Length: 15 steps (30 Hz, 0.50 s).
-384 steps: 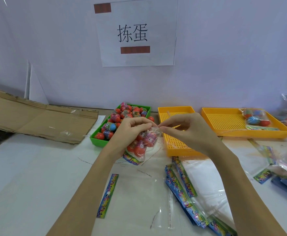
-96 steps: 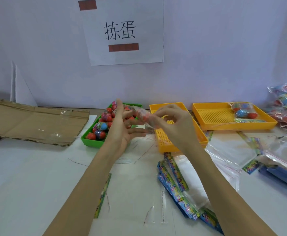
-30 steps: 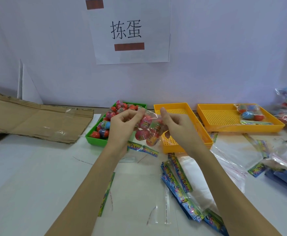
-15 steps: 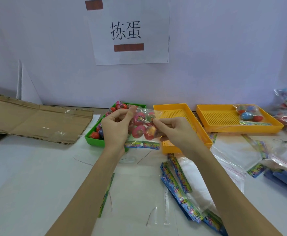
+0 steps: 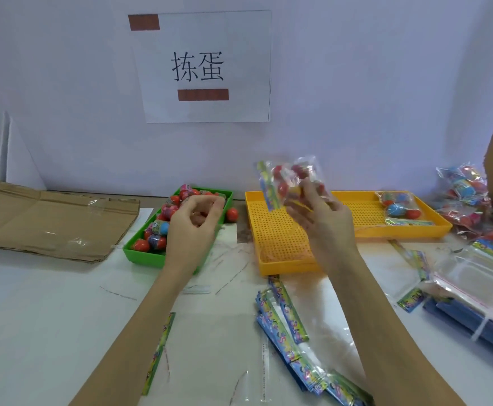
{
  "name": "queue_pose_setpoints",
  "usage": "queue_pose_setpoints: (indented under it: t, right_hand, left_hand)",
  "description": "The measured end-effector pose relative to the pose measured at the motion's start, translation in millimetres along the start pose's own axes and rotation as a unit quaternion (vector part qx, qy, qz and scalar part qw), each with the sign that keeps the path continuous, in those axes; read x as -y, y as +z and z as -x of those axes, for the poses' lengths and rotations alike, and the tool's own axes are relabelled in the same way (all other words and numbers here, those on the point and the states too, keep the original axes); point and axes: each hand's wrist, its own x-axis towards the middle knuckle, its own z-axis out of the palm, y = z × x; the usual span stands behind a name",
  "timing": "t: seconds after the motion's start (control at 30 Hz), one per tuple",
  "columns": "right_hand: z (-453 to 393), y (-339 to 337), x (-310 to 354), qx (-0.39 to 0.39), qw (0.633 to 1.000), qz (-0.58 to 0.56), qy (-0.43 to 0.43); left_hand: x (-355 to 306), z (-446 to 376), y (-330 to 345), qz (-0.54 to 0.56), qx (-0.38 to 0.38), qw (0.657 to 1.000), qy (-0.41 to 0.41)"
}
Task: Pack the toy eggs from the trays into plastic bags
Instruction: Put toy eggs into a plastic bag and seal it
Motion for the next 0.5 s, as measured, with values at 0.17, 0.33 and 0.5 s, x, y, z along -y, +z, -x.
queue_pose_setpoints:
  t: [0.17,0.33,0.5]
  right_hand:
    - [-1.8,-2.3,3.1,-0.04,0.997,-0.067,0.008]
    - [3.7,0.2,-3.3,-0.042,0.999,0.001,0.011]
    - [1.5,-5.2,-8.6,-0.056,0.995,0.075,0.043]
  left_hand:
    - [-3.8,13.6,16.9,-0.096,0.055,0.985,0.13]
    - [-7.9,42.3,41.3,-0.136,0.271,0.92,0.247]
    - [-7.3,55.5,51.7,-0.284,0.383,0.813,0.333]
